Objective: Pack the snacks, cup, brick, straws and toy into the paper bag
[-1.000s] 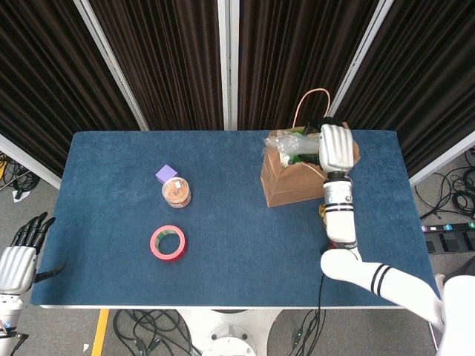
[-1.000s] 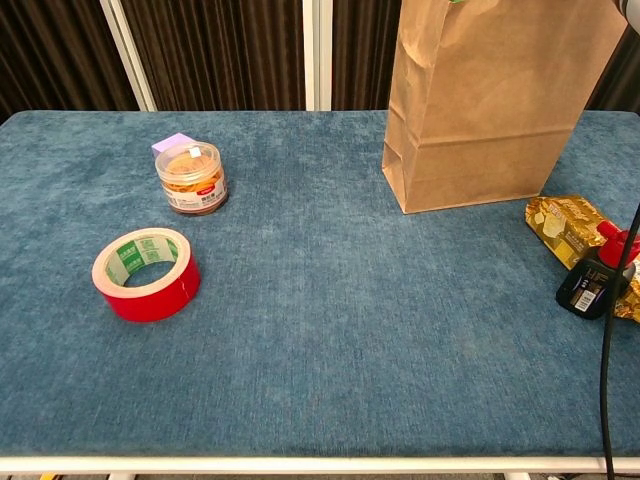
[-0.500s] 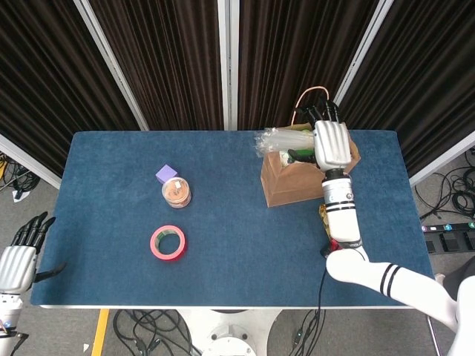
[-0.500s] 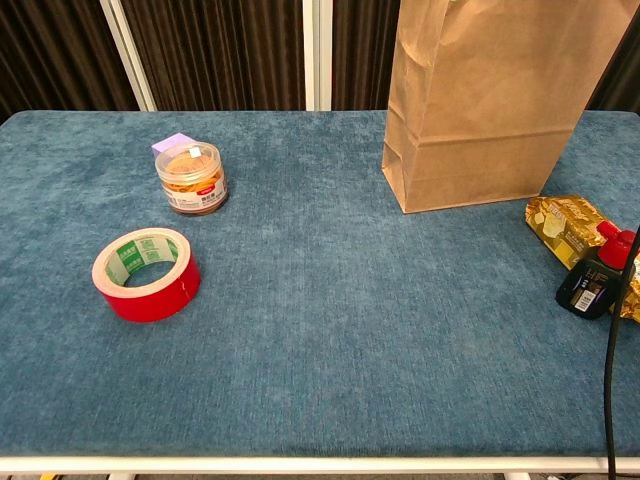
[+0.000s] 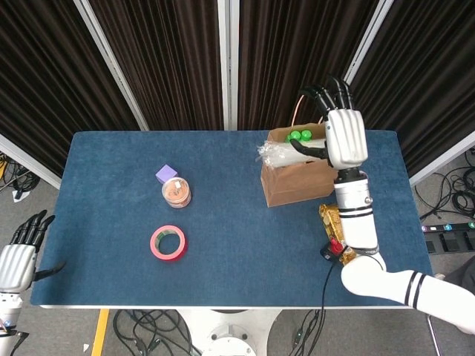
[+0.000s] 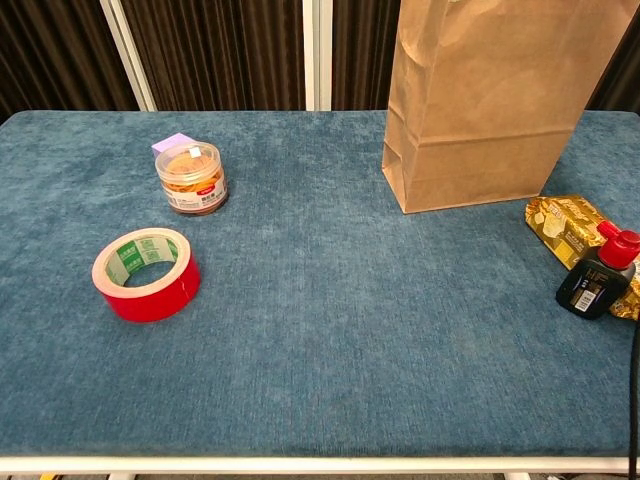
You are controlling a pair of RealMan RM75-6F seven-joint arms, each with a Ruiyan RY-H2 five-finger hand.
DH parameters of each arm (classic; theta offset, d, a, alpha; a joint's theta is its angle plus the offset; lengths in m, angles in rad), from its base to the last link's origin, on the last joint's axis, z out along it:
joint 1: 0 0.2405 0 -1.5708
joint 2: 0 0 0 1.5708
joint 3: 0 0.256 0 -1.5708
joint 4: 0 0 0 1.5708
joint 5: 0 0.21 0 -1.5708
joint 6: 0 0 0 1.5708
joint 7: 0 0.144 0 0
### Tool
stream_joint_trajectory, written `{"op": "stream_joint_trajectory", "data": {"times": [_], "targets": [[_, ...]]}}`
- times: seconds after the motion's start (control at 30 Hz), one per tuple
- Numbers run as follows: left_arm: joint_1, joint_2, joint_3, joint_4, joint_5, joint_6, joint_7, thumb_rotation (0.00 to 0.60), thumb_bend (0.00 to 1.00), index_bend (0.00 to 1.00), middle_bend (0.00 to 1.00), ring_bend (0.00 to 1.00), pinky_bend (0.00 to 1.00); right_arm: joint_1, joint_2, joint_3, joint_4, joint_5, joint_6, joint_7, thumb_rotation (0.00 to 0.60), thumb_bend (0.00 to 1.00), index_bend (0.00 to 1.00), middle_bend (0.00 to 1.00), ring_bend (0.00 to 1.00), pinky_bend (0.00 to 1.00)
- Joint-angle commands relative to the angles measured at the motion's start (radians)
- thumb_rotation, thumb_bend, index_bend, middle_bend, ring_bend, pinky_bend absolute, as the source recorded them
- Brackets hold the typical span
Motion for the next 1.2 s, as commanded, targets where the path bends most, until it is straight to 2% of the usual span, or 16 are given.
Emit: {"op": "stream_joint_trajectory", "data": {"times": [0.03,0.23,0.33,0.43,0.53,0.63,0.8,1.0,1.2], "targets": [[-0.002,0.001,-0.001,-0.004,0.0,-0.001,0.004,0.6,0.18,0.13,0.11,0.01,0.14,-0.082,0.088,-0.049,-0.065,-0.172,0.093,0.033,0.6,0.0,0.23,0.21,0.02,0.0],[-0.005,0.005,-0.005,-0.018,0.001,0.004,0.016,0.6,0.18,0.13,0.11,0.01,0.14,-0.23,0.19,-0.13,-0.128,-0.331,0.231,0.094,0.6,0.0,0.23,0.22,0.02,0.0],[-0.007,0.009,-0.005,-0.028,0.003,0.005,0.027,0.6,0.18,0.13,0.11,0.01,0.14,-0.318,0.228,-0.201,-0.12,-0.42,0.302,0.13,0.6,0.0,0.23,0.23,0.02,0.0],[-0.009,0.013,-0.004,-0.04,0.006,0.005,0.04,0.6,0.18,0.13,0.11,0.01,0.14,-0.4,0.229,-0.286,-0.04,-0.515,0.376,0.139,0.6,0.0,0.23,0.23,0.03,0.0],[-0.009,0.018,-0.001,-0.054,0.011,0.007,0.052,0.6,0.18,0.13,0.11,0.01,0.14,-0.463,0.19,-0.361,0.1,-0.568,0.425,0.112,0.6,0.0,0.23,0.23,0.03,0.0],[-0.017,0.022,-0.004,-0.077,0.016,0.007,0.074,0.6,0.18,0.13,0.11,0.01,0.14,-0.513,0.131,-0.415,0.262,-0.567,0.434,0.096,0.6,0.0,0.23,0.21,0.02,0.0],[-0.028,0.033,-0.014,-0.12,0.011,0.001,0.115,0.6,0.18,0.13,0.11,0.01,0.14,-0.587,0.073,-0.485,0.38,-0.534,0.41,0.146,0.6,0.0,0.23,0.2,0.02,0.0],[-0.032,0.042,-0.02,-0.154,0.005,-0.004,0.143,0.6,0.18,0.13,0.11,0.01,0.14,-0.684,0.045,-0.561,0.402,-0.525,0.416,0.118,0.6,0.01,0.23,0.17,0.0,0.0],[-0.036,0.045,-0.018,-0.176,0.012,-0.003,0.156,0.6,0.18,0.13,0.11,0.01,0.14,-0.732,0.051,-0.583,0.355,-0.512,0.405,0.104,0.6,0.01,0.23,0.16,0.0,0.0]]}}
